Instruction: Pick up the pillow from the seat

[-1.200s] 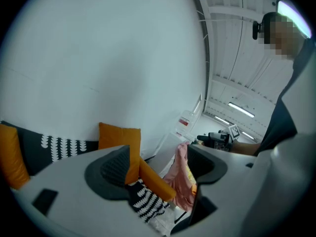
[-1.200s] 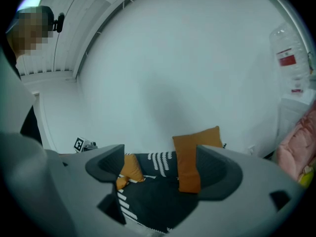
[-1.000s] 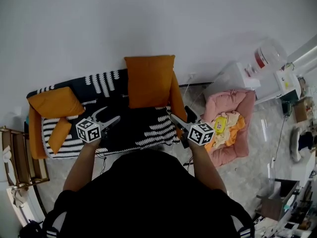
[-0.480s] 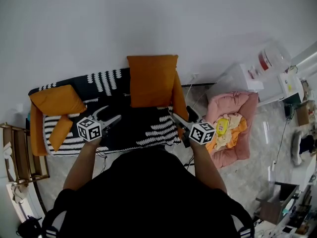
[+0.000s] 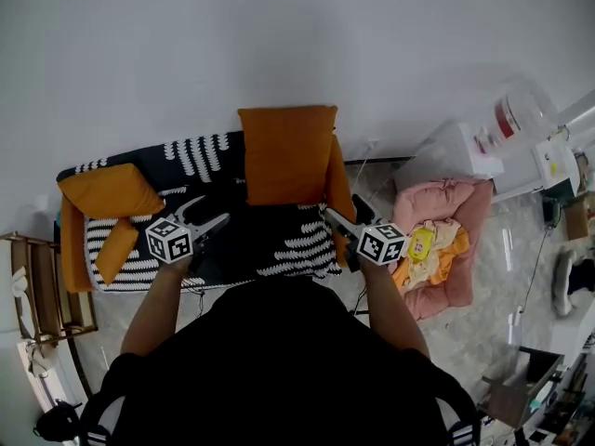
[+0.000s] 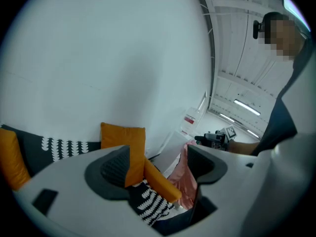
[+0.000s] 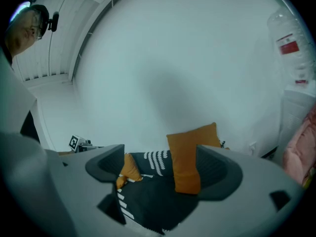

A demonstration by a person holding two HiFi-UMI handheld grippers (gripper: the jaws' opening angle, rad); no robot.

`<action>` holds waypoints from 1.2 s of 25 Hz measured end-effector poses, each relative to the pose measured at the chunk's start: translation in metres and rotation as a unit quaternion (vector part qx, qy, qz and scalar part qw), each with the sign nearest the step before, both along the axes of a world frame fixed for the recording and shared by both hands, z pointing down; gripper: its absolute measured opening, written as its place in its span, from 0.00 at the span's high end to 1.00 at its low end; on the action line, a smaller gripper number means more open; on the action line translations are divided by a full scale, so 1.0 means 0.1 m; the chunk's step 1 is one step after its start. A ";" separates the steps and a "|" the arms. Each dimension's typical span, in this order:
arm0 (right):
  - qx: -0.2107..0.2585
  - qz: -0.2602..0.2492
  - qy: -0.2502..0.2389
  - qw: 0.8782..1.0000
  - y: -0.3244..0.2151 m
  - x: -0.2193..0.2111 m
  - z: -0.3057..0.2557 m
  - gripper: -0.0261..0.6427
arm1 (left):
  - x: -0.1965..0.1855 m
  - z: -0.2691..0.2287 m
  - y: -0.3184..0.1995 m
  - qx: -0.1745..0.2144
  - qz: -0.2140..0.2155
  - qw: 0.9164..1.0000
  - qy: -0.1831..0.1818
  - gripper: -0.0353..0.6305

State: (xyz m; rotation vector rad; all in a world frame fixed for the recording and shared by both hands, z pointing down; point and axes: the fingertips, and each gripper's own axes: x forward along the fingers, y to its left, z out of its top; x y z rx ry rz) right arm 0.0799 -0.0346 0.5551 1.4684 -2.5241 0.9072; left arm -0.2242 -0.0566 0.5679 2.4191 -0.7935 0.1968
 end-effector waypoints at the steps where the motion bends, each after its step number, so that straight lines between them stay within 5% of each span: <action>1: -0.002 -0.001 0.000 1.000 -0.04 0.03 0.02 0.31 | 0.03 0.01 -0.04 -0.001 -0.001 1.000 0.000 0.39; 30: -0.077 -0.021 0.005 0.997 -1.19 0.62 0.69 0.31 | 0.61 0.57 -1.11 -0.062 -0.028 0.998 -0.012 0.39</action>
